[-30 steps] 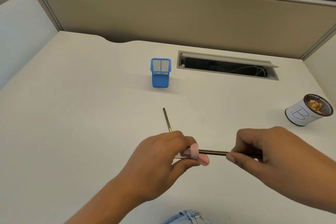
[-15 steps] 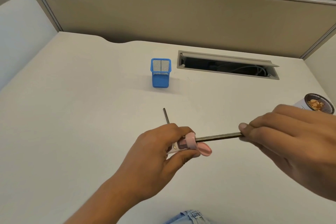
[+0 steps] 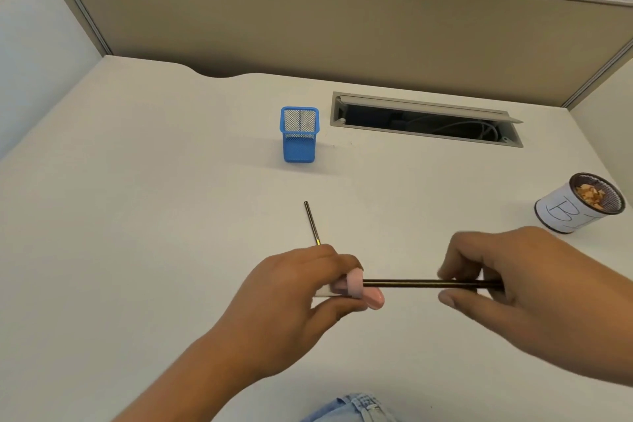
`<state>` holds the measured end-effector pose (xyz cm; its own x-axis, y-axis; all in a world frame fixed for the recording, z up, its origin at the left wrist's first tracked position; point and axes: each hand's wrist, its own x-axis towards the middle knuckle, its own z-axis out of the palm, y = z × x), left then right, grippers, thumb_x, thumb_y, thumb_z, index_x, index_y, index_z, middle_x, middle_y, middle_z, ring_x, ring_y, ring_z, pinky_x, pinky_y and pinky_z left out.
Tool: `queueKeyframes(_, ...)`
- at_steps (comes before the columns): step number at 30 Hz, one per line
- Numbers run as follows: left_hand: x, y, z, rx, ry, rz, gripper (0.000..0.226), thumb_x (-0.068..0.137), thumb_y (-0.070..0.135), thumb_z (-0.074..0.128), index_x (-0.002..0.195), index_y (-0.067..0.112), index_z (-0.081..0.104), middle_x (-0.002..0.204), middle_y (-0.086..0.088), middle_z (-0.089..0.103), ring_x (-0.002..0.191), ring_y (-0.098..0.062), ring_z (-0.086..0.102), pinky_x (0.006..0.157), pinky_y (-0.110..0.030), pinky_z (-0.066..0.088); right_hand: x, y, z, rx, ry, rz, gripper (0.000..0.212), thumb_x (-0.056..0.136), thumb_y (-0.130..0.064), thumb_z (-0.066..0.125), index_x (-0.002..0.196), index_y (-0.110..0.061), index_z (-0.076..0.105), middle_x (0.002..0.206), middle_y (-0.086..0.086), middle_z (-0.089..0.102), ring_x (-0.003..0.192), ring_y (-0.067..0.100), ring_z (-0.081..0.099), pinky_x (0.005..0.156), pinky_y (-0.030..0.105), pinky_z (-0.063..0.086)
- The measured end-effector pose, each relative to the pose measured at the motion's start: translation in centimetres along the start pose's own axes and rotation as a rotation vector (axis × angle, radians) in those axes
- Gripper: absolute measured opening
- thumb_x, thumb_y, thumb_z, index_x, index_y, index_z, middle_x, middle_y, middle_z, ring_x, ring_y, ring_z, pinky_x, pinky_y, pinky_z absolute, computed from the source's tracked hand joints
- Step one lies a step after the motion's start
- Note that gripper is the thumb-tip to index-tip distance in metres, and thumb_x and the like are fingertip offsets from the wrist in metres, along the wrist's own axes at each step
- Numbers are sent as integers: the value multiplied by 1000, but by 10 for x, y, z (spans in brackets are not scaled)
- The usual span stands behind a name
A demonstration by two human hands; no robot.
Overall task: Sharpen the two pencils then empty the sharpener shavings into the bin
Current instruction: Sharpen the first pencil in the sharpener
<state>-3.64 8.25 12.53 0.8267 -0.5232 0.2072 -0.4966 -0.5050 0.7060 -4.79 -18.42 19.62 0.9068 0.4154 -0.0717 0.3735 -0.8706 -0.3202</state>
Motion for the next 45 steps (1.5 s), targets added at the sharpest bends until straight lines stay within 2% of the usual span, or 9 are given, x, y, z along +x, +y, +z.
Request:
queueKeyframes(8, -1, -3, 3, -174, 30, -73, 18, 90, 48, 60, 99, 33, 65, 78, 19, 55, 65, -5, 46, 57, -9, 31, 8, 7, 5, -405, 348, -450, 21, 97, -24, 62, 86, -10, 71, 72, 5, 69, 54, 33, 58, 42, 39, 47)
queueKeyframes(12, 2, 0, 1, -66, 76, -20, 11, 91, 37, 66, 97, 28, 66, 83, 35, 56, 74, 10, 51, 66, -1, 33, 13, -6, -4, -17, 70, 32, 35, 89, -66, 46, 76, -37, 61, 58, -11, 63, 46, 10, 53, 37, 24, 43)
queueKeyframes(15, 6, 1, 0, 7, 50, -4, 21, 92, 47, 59, 101, 30, 67, 84, 24, 58, 74, 6, 49, 66, -6, 34, 12, 2, -2, 254, 6, 212, 30, 72, -71, 55, 81, -43, 64, 66, -19, 68, 50, 1, 55, 44, 21, 44)
queueKeyframes(18, 8, -1, -3, -41, 42, -43, 20, 90, 50, 58, 102, 35, 66, 81, 19, 57, 73, 3, 51, 63, -5, 33, 14, 1, -5, -32, 75, 20, 32, 80, -76, 45, 86, -46, 55, 66, -26, 63, 66, -3, 58, 43, 15, 38)
queueKeyframes(23, 8, -2, -3, -147, 56, -77, 18, 89, 47, 63, 101, 34, 66, 80, 17, 56, 68, -4, 48, 60, -9, 32, 14, 9, -3, -400, 291, -446, 22, 97, -31, 57, 83, -16, 65, 66, 1, 64, 50, 30, 56, 39, 38, 45)
queueKeyframes(29, 10, 3, -4, -9, 42, 4, 16, 92, 46, 59, 101, 34, 65, 87, 17, 63, 78, -3, 58, 67, -20, 47, 19, 1, -7, 322, -84, 275, 25, 75, -63, 66, 76, -37, 65, 56, -13, 64, 42, 5, 47, 42, 19, 41)
queueKeyframes(34, 9, 1, -3, -83, 15, -67, 15, 90, 47, 62, 100, 36, 67, 78, 21, 55, 71, 3, 50, 61, -6, 33, 18, 3, -12, -28, 87, -52, 14, 79, -54, 63, 85, -44, 55, 69, -22, 66, 65, -2, 60, 42, 13, 44)
queueKeyframes(39, 11, 4, -3, -198, 61, -65, 15, 90, 45, 62, 98, 33, 65, 77, 17, 56, 64, -4, 47, 58, -8, 31, 19, 10, -13, -449, 361, -513, 26, 96, -26, 63, 80, -8, 71, 69, 7, 69, 52, 34, 59, 45, 39, 48)
queueKeyframes(45, 11, 7, -2, -52, 81, -17, 16, 91, 47, 59, 100, 35, 63, 87, 19, 62, 76, 0, 54, 64, -7, 34, 18, -9, -19, 71, 51, 117, 38, 74, -81, 40, 80, -48, 58, 66, -32, 63, 61, -3, 59, 40, 25, 43)
